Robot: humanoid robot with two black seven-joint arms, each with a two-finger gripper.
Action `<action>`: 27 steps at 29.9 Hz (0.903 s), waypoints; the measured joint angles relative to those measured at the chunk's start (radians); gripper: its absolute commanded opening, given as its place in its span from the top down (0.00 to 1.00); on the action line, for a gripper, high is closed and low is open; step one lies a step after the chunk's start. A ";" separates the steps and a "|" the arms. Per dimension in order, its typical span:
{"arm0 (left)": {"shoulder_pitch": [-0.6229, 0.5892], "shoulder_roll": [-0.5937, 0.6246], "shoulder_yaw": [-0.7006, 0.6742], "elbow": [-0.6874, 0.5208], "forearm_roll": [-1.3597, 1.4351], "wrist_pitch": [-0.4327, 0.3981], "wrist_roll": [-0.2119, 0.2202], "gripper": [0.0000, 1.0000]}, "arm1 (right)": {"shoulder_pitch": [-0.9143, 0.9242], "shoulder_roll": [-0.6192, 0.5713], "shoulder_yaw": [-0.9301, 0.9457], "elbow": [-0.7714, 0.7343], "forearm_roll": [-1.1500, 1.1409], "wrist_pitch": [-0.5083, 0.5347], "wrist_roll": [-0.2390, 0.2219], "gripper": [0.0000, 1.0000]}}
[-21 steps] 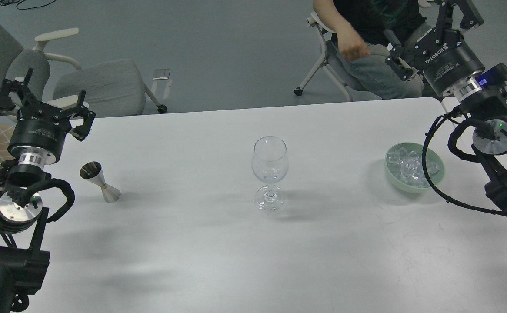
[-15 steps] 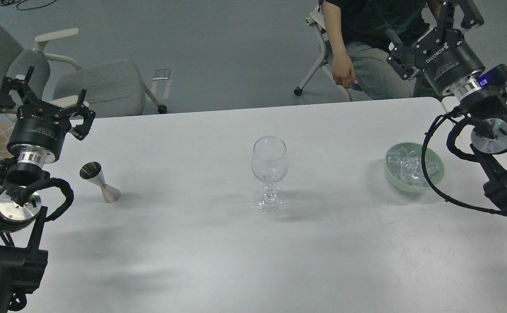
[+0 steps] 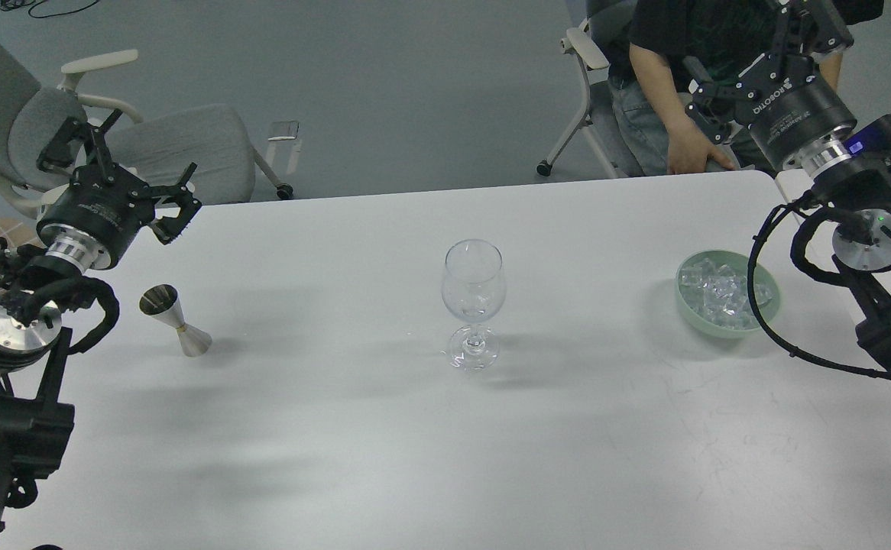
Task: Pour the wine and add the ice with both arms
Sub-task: 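Raise the left gripper and open it above the metal jigger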
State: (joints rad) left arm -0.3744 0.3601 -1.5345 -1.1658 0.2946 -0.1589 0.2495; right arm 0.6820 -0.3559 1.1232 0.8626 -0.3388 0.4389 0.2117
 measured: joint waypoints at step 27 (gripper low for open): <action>-0.002 -0.114 0.002 0.002 0.000 -0.060 -0.132 0.02 | 0.100 0.024 -0.099 -0.108 -0.001 0.007 -0.008 0.00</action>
State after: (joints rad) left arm -0.3767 0.2456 -1.5323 -1.1636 0.2950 -0.2189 0.1172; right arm 0.7818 -0.3317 1.0245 0.7546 -0.3401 0.4460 0.2038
